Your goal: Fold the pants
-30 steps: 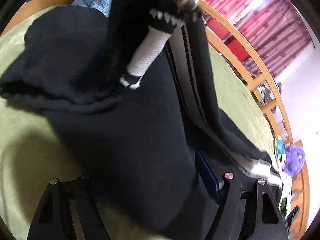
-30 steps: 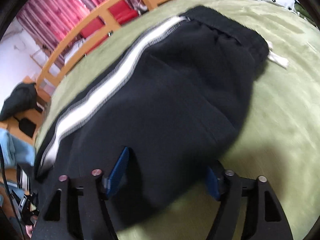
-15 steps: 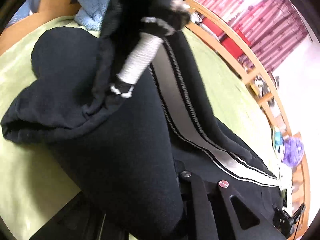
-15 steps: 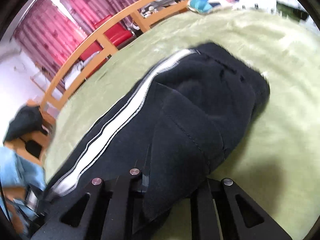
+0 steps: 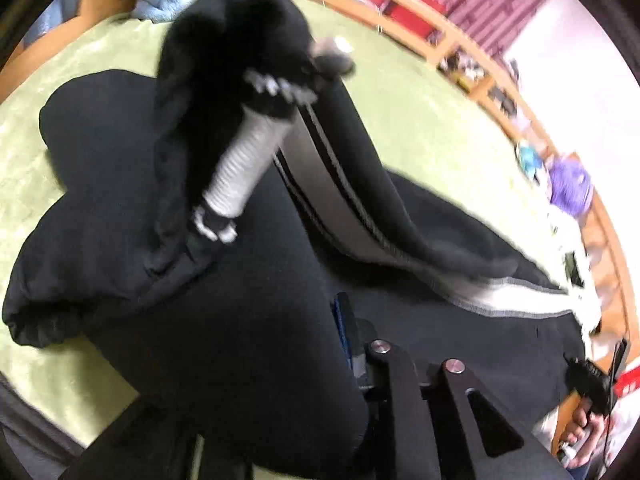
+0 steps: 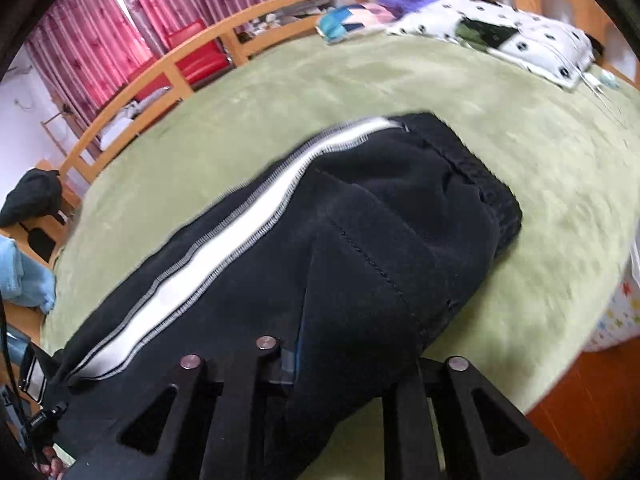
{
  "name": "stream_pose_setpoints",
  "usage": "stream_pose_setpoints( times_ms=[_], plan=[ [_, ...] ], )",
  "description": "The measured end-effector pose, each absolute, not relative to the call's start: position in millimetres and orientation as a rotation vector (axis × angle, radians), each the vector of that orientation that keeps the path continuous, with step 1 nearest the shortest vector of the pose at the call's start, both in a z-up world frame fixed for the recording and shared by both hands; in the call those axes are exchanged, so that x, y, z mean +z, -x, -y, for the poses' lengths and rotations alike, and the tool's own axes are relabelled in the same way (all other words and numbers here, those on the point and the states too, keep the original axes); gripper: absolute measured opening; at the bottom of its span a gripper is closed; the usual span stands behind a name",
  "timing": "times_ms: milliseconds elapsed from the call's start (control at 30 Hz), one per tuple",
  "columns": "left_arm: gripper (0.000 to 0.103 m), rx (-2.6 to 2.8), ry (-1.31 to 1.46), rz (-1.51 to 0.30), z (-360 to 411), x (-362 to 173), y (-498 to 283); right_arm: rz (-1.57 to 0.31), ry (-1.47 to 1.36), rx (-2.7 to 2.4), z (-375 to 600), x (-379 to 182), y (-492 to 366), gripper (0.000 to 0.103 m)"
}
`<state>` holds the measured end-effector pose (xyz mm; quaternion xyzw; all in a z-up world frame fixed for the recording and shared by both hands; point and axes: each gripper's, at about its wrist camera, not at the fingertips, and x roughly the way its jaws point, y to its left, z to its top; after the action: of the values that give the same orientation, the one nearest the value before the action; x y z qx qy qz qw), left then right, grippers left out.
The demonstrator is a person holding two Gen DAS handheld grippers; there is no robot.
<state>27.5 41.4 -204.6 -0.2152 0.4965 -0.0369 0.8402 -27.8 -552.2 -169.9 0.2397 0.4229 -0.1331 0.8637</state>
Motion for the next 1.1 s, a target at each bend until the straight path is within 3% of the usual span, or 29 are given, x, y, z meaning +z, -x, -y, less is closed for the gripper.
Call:
stream_pose_setpoints(
  times_ms=[233,300,367,467,933,1000,1067,1100],
  plan=[
    [0.037,-0.195,0.479,-0.996,-93,-167,47,-0.930,-0.373,-0.315,516,-165,53,0.038],
    [0.037,-0.229,0.504,-0.971,-114,-157,65,-0.921,-0.346,-0.334,508,-157,60,0.038],
    [0.047,-0.184,0.483,-0.927,-142,-148,82,-0.912,-0.338,-0.352,502,-148,64,0.038],
    [0.049,-0.088,0.430,-0.855,-183,-139,87,-0.900,-0.353,-0.378,495,-139,69,0.038],
    [0.050,0.066,0.370,-0.880,-251,-193,-87,-0.896,-0.231,-0.331,391,-122,36,0.038],
    [0.043,0.006,0.385,-0.900,-250,-201,-108,-0.905,-0.222,-0.327,380,-126,29,0.038],
    [0.018,-0.055,0.359,-0.994,-239,-203,-127,-0.916,-0.227,-0.316,373,-130,23,0.038],
    [0.017,-0.061,0.342,-0.989,-235,-195,-134,-0.921,-0.228,-0.311,369,-132,20,0.038]
  ],
)
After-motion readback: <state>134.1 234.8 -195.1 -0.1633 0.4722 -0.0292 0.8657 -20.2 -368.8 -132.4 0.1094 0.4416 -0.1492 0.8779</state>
